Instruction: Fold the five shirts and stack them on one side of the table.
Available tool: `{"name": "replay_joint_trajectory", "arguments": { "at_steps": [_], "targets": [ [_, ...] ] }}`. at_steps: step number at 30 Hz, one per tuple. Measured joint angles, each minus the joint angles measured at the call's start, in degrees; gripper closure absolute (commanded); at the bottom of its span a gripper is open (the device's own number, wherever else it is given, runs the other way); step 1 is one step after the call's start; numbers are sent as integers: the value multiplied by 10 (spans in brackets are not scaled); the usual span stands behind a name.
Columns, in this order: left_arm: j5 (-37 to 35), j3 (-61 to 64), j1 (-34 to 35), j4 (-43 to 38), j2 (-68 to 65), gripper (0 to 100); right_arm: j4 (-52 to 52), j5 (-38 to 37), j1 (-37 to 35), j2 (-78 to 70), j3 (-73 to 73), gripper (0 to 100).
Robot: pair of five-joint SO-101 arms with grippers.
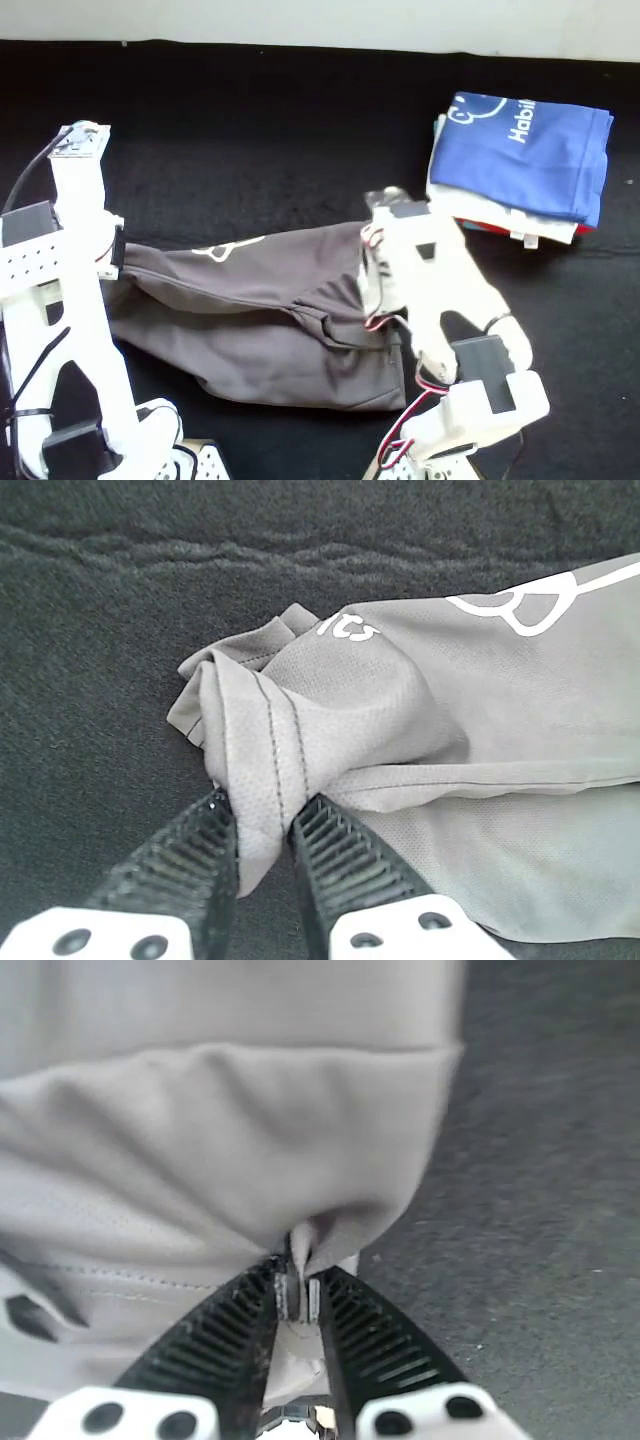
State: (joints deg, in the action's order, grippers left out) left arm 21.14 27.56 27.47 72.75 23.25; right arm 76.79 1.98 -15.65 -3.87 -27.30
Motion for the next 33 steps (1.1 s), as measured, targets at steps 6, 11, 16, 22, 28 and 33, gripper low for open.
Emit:
{"name": "replay_joint_trajectory", "arguments": {
  "at_steps": [6,11,16,22,28,33],
  "targets": [
    [0,0,0,0,0,992,67,-32,53,0,110,992],
    [0,8,-4,0,0,992,120,-48,80,0,229,992],
    [0,28,-35,0,-1,992,167,-60,83,-1,346,992],
    [0,-50,-44,65,12,992,224,-61,97,-1,563,992],
    [0,-203,-46,172,87,992,237,-62,103,18,753,993],
    [0,-264,-46,211,162,992,237,-102,105,113,784,993]
  ]
}}
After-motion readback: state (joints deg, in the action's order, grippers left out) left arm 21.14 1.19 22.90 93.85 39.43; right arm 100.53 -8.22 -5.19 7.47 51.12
